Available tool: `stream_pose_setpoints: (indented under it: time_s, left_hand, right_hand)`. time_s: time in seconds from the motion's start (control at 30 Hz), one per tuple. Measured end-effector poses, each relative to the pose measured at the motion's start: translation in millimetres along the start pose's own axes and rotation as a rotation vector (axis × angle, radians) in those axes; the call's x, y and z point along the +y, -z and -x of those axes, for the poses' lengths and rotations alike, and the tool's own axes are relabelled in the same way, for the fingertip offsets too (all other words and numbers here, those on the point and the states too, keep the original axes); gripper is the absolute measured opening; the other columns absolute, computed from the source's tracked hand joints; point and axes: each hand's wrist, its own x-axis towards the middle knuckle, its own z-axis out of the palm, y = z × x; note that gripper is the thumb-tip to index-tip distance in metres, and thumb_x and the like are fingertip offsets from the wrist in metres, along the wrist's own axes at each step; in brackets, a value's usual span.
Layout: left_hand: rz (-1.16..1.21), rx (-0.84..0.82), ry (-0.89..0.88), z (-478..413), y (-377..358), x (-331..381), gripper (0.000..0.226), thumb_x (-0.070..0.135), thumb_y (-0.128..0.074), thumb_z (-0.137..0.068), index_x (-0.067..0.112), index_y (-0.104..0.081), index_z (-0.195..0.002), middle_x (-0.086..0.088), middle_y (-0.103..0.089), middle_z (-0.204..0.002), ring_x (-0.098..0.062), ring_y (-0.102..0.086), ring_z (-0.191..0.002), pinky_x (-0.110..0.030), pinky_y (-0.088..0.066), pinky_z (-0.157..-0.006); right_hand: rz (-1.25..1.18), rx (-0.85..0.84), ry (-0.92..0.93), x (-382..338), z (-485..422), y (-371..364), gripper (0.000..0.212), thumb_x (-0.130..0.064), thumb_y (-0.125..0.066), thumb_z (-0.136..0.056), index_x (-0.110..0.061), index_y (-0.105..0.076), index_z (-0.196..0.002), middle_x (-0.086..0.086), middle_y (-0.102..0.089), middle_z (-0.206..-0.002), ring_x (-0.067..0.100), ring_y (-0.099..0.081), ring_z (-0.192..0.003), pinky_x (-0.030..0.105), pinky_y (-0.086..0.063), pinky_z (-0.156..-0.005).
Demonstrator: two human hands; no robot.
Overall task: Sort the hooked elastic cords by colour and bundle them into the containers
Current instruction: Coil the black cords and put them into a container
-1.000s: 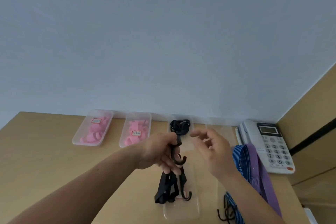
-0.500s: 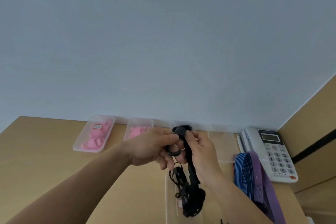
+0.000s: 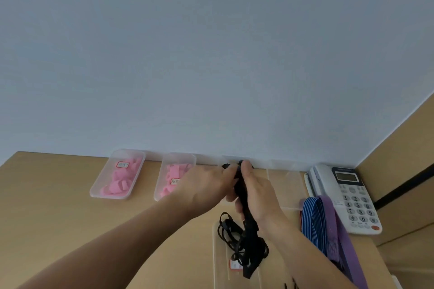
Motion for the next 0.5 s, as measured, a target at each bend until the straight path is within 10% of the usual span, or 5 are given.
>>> stream_pose_setpoints:
  time_s: [0.13,0.33,0.5]
  left_hand:
    - [0.279,0.165,-0.017,4,-21,-7,0.018,0.038,-0.050,-0.091,0.026,-0.064,-0.091,0.010,-0.065,-0.069,-0.009,-0.058,-0.056,-0.033,-0.049,-0.049]
    - [1.198,-0.272,0.553,7,-1,-1,0.042,0.058,-0.051,-0.089,0.018,-0.063,-0.095,-0.006,-0.070,-0.074,-0.023,-0.060,-0.053,-0.025,-0.039,-0.044]
    - [1.458,-0.334,0.538,10,-3,-1,0.029,0.034,-0.054,-0.099,0.006,-0.059,-0.097,-0.008,-0.065,-0.069,-0.018,-0.056,-0.048,-0.024,-0.038,-0.043]
  right_hand:
    - [-0.035,-0.033,0.012,1,7,8,0.061,-0.050,-0.038,-0.099,0.000,-0.063,-0.074,0.006,-0.057,-0.053,0.021,-0.038,-0.040,0.029,-0.032,-0.042]
    - [-0.215,0.012,0.036,2,8,14,0.054,-0.045,-0.040,-0.100,0.003,-0.062,-0.087,0.007,-0.051,-0.055,0.018,-0.039,-0.044,0.028,-0.036,-0.042]
    - [-0.180,0.054,0.039,6,12,7,0.054,-0.049,-0.036,-0.098,-0.005,-0.066,-0.098,0.002,-0.055,-0.055,0.019,-0.044,-0.048,0.029,-0.039,-0.047]
